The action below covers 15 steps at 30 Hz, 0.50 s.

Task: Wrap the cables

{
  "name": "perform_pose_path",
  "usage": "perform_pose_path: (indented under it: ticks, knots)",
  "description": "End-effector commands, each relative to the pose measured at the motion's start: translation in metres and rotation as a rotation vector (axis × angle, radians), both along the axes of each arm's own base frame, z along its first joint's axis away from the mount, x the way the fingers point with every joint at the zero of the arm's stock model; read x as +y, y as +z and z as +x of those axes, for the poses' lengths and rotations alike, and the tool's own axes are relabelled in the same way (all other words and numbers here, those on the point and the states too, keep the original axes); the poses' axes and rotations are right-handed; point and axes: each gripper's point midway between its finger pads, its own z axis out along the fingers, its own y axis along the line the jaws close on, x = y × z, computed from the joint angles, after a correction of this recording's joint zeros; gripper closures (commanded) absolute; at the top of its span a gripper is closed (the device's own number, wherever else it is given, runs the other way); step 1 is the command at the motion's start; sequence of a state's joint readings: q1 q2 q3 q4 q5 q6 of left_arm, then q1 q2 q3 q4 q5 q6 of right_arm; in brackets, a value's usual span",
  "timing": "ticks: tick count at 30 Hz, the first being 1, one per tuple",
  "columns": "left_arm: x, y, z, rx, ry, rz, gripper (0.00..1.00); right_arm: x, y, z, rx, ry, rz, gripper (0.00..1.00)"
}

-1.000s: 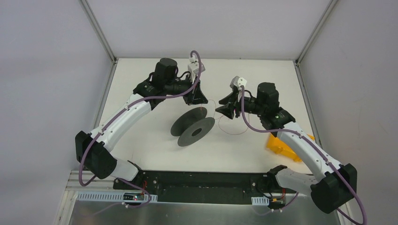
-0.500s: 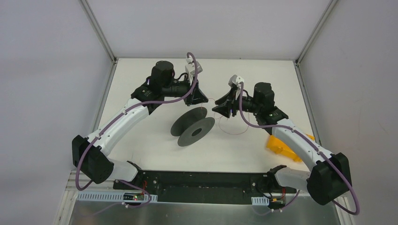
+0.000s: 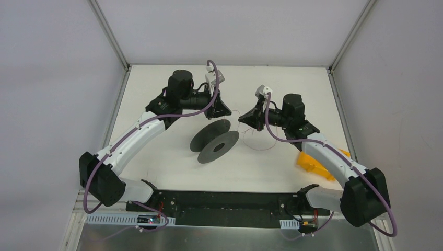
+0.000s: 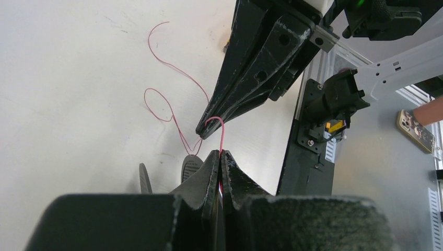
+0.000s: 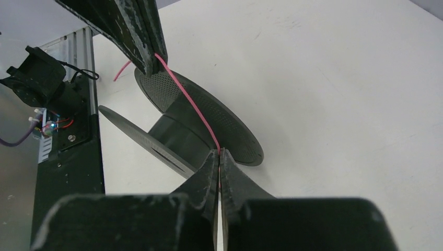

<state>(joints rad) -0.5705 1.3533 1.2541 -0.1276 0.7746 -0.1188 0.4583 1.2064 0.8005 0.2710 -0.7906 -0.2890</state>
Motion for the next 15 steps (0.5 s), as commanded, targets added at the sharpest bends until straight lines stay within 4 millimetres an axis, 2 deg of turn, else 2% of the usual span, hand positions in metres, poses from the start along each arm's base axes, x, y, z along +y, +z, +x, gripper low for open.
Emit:
perform_pose_path:
  ticks: [1,7,10,15]
  knots:
    - [0.005,0.011,-0.004,-0.036,0.028,-0.03,1.0,0.003,0.013,0.006,-0.074,0.009,0.033,1.0]
    - [0.023,-0.006,-0.005,0.01,0.108,0.023,1.0,0.004,0.026,0.014,-0.114,0.017,0.004,1.0]
    - [0.036,-0.016,-0.009,0.031,0.154,0.074,0.88,0.007,0.028,0.016,-0.132,0.038,-0.046,1.0]
    - [0.061,-0.029,-0.011,0.041,0.264,0.156,0.7,0.018,-0.001,0.007,-0.144,0.072,-0.228,1.0]
